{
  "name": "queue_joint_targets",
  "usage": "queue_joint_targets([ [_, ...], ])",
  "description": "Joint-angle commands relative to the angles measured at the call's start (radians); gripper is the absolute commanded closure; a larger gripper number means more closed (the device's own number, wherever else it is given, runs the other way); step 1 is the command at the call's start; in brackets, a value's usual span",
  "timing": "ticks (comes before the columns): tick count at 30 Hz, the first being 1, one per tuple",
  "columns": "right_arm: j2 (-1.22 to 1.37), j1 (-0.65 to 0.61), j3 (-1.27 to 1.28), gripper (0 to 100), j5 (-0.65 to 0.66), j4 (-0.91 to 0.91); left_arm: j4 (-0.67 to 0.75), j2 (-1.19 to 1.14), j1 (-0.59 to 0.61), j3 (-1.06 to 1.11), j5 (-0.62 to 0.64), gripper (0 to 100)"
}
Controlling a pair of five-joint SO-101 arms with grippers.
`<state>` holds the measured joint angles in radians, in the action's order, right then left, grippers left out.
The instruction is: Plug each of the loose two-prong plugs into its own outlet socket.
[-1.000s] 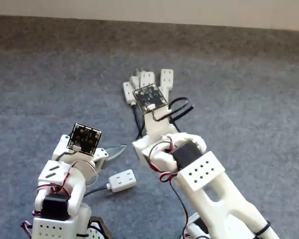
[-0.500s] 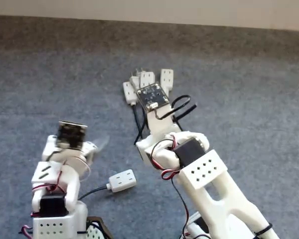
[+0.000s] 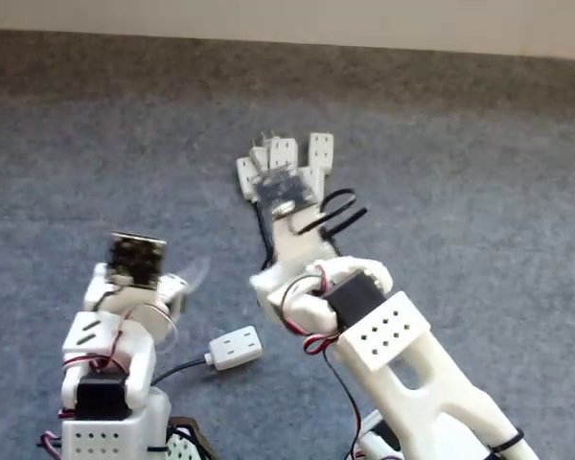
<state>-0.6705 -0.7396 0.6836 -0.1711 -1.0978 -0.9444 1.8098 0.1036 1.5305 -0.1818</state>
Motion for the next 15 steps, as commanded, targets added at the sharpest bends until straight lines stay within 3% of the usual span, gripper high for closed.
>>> queue_joint_targets([
  [1,0.005,0.019,-0.065,99.3,-0.034,0.047,-0.092,0.007,-0.127,-0.07,-0.02,66],
  [6,0.005,-0.035,-0.065,99.3,-0.034,0.074,-0.094,0.007,-0.191,-0.047,-0.058,66],
  [15,0.005,-0.015,-0.065,99.3,-0.032,0.111,-0.16,0.007,-0.203,-0.101,-0.058,66],
])
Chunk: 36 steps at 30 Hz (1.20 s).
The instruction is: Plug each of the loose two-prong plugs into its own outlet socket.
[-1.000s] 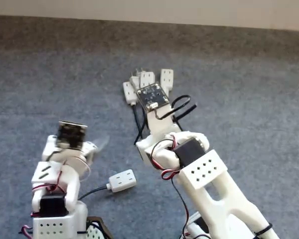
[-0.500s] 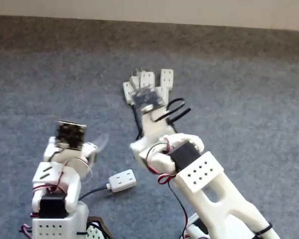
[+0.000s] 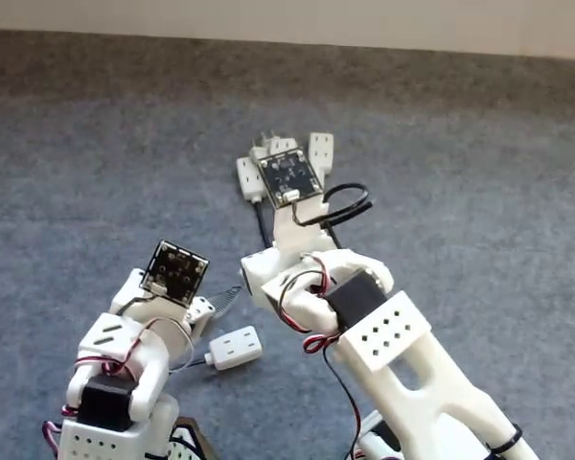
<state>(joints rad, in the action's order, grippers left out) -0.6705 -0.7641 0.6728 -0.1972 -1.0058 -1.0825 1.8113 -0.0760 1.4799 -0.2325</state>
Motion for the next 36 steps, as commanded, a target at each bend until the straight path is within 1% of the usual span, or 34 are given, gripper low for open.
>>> queue_joint_targets([
  [1,0.005,-0.002,-0.053,99.3,-0.006,0.019,-0.008,0.005,-0.038,-0.044,-0.008,66],
  [3,0.005,-0.035,-0.048,99.3,-0.008,0.019,0.023,0.005,-0.054,-0.021,-0.008,66],
  [8,0.005,-0.101,-0.051,99.3,-0.002,0.004,0.133,0.001,-0.051,0.045,-0.008,66],
  [11,-0.004,-0.137,-0.056,99.3,0.005,-0.058,0.183,-0.002,0.002,0.065,-0.008,66],
  [12,-0.005,-0.143,-0.056,99.3,0.025,-0.076,0.198,-0.002,0.028,0.071,-0.008,66],
  [15,-0.005,-0.139,-0.056,99.3,0.057,-0.113,0.212,-0.002,0.061,0.082,-0.008,66],
  [20,-0.005,-0.139,-0.056,99.3,0.089,-0.183,0.21,-0.002,0.064,0.082,-0.008,66],
  [24,-0.005,-0.137,-0.056,99.3,0.092,-0.185,0.207,-0.002,0.064,0.081,-0.008,66],
  [26,-0.004,-0.114,-0.056,99.3,0.092,-0.174,0.204,0.001,0.067,0.082,-0.008,66],
  [29,0.005,-0.028,-0.056,99.3,0.106,-0.165,0.19,0.004,0.102,0.079,-0.008,66],
  [32,0.004,0.058,-0.053,99.3,0.178,-0.173,0.203,0.004,0.151,0.082,-0.005,67],
  [36,0.004,0.125,-0.027,99.3,0.259,-0.183,0.206,0.002,0.157,0.084,-0.005,67],
])
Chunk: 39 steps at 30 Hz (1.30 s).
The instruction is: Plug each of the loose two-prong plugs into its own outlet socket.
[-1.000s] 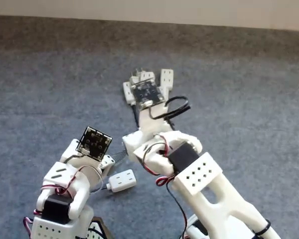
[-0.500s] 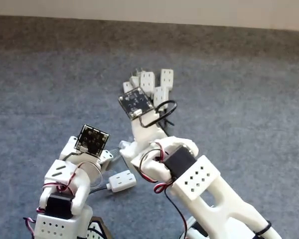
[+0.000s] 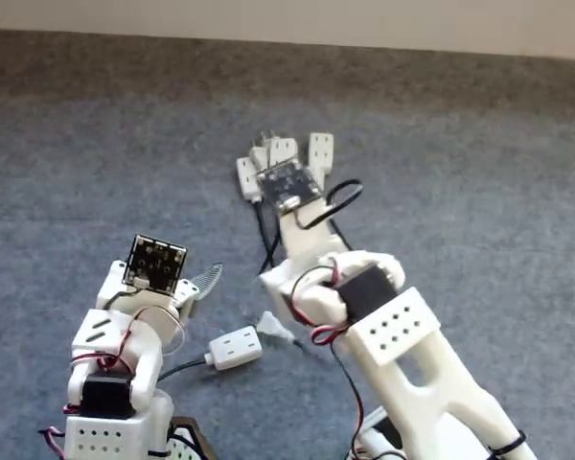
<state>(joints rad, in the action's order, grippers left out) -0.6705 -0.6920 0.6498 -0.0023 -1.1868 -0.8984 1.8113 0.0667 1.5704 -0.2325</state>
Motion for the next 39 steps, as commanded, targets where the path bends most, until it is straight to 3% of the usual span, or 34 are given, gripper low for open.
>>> queue_joint_targets([
  [1,0.005,0.065,0.025,99.3,0.097,-0.005,0.021,0.002,0.015,-0.005,-0.005,67],
  [5,0.005,0.073,0.127,98.9,0.218,-0.005,0.057,-0.001,0.019,0.022,-0.005,67],
  [10,0.005,0.058,0.254,94.5,0.321,0.051,0.084,-0.002,0.124,0.019,0.0,67],
  [15,0.005,0.002,0.312,83.0,0.325,0.099,0.084,-0.002,0.125,0.019,0.0,67],
  [24,0.005,-0.189,0.318,82.0,0.288,0.07,0.084,-0.002,0.125,0.027,0.0,67],
  [34,0.007,-0.077,0.432,81.8,0.327,0.266,0.084,-0.002,0.125,0.028,0.0,67],
  [39,0.007,-0.082,0.414,81.8,0.327,0.248,0.084,-0.002,0.124,0.03,0.0,67],
])
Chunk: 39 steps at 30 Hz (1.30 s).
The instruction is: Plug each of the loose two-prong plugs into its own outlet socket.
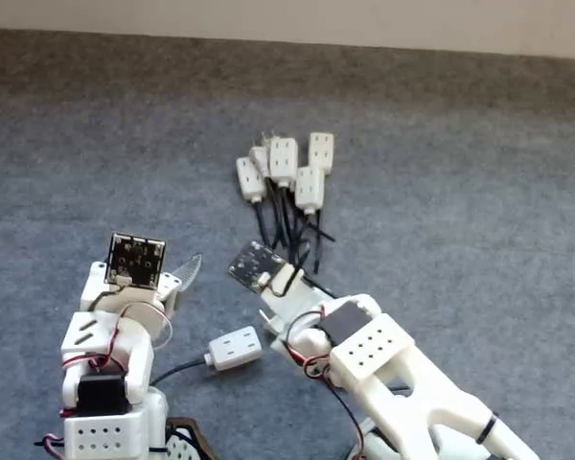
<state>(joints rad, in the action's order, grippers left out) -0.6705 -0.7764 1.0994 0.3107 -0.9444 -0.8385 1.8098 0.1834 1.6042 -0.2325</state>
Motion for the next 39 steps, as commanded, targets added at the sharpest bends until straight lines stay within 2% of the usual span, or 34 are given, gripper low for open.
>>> queue_joint_targets([
  [1,0.012,-0.004,-0.038,81.8,0.014,0.008,0.025,-0.001,0.007,-0.004,0.0,67],
  [9,0.325,0.021,-0.117,81.7,0.012,0.091,0.023,-0.001,0.007,-0.004,0.0,67],
  [12,0.358,0.027,-0.202,81.7,0.012,0.091,0.023,-0.001,0.007,-0.004,0.0,67],
  [22,0.489,0.024,-0.213,82.3,0.06,0.099,0.026,0.002,0.007,0.01,-0.002,67],
  [24,0.524,0.022,-0.213,86.1,0.061,0.099,0.026,0.002,0.007,0.01,-0.002,67],
  [27,0.555,0.024,-0.213,99.8,0.061,0.094,0.026,0.002,0.007,0.01,-0.002,67],
  [32,0.533,0.022,-0.206,99.2,0.058,0.088,0.026,0.002,0.007,0.01,-0.002,67],
  [36,0.444,0.028,-0.243,99.2,0.054,-0.031,0.026,0.002,0.007,0.008,-0.002,67],
  [39,0.289,0.021,-0.318,99.2,-0.017,-0.125,0.026,0.004,0.007,-0.001,0.0,67],
])
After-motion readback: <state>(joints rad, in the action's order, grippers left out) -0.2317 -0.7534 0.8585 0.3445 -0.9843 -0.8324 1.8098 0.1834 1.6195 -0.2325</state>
